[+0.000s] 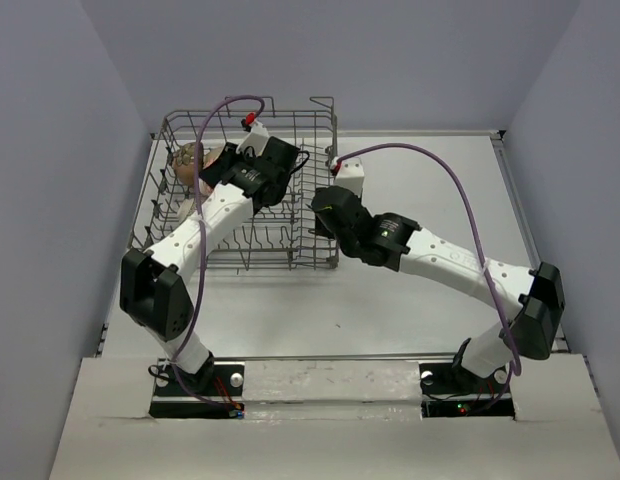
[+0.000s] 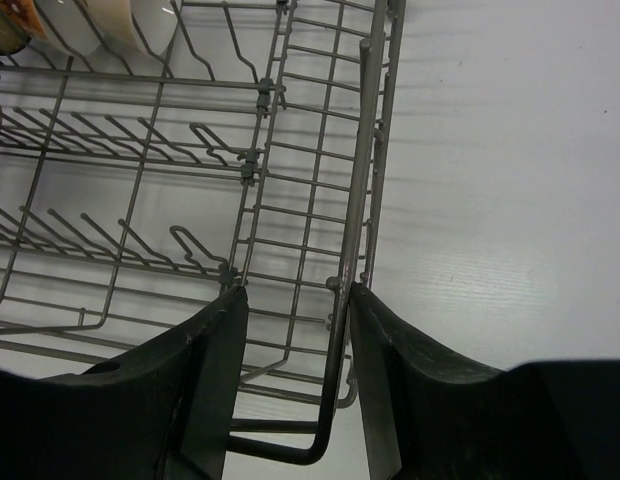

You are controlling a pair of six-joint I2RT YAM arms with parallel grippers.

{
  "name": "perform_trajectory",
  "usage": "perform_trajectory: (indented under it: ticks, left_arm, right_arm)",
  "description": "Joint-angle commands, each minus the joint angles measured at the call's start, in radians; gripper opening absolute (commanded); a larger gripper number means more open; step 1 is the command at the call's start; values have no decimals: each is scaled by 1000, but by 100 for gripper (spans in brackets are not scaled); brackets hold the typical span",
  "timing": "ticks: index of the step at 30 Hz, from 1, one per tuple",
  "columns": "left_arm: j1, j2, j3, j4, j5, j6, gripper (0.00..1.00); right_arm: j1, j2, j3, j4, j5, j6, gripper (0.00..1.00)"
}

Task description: Load the bowls into the dish rack

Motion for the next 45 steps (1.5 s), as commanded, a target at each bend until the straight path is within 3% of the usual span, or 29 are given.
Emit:
perform_trajectory:
  ticks: [1,17,45]
  left_arm:
    - [-9,-35,-39,82,-130,87,0]
    - [-22,12,-122,199,-188,209,0]
    - [-25,104,-165,208,-177,216,0]
  right_arm:
    - [13,-45,38,-13,6,-6,51]
    - [13,-140,21,-27,54,-26,54]
    - [13,-171,-40,-18,55,-11,54]
